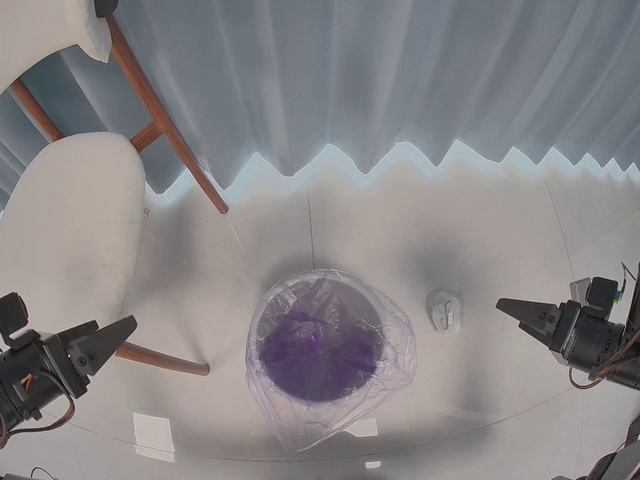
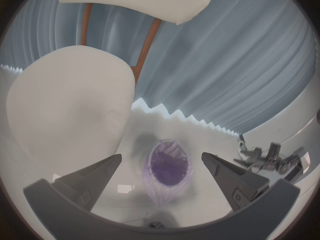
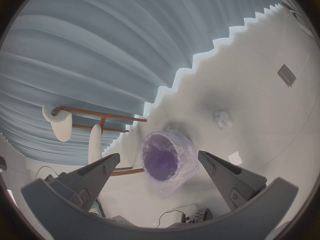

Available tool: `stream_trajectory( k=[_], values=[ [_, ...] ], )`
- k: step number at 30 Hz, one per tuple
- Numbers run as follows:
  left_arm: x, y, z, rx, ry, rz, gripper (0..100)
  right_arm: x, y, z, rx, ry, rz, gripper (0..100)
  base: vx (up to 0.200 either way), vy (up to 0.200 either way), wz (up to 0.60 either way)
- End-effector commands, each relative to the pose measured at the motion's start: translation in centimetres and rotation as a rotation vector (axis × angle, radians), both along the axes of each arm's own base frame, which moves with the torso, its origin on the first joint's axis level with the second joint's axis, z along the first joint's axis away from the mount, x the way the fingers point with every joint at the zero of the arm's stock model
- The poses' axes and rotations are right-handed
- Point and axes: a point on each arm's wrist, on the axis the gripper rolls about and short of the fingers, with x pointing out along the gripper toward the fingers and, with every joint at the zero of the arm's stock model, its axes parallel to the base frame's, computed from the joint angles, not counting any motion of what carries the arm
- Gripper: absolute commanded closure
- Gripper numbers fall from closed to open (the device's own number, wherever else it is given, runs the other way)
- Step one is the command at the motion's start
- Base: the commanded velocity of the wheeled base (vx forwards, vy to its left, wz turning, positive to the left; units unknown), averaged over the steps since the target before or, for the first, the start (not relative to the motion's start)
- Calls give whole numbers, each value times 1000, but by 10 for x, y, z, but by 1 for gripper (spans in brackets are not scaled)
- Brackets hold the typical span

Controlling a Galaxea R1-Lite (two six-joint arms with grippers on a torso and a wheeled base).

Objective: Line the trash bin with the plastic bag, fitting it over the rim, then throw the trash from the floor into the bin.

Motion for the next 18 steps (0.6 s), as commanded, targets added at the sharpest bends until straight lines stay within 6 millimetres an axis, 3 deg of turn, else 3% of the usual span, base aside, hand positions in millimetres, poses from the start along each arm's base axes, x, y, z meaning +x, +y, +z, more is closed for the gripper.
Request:
stream_trajectory(
  k=[1, 2, 11, 18],
  values=[
    [-14, 12, -20, 84, 14, 25, 0, 1, 12, 12, 29, 14, 52, 0, 0, 0, 0],
    [-18, 14, -32, 147, 27, 14, 0, 5, 18, 12, 52, 77, 49, 0, 0, 0, 0],
    [-17, 12, -20, 189, -40, -26, 0, 40, 40, 0, -8, 194, 37, 0, 0, 0, 0],
    [-19, 20, -35, 352, -56, -5, 0, 51, 48, -10, -90, 193, 66, 0, 0, 0, 0]
  ],
)
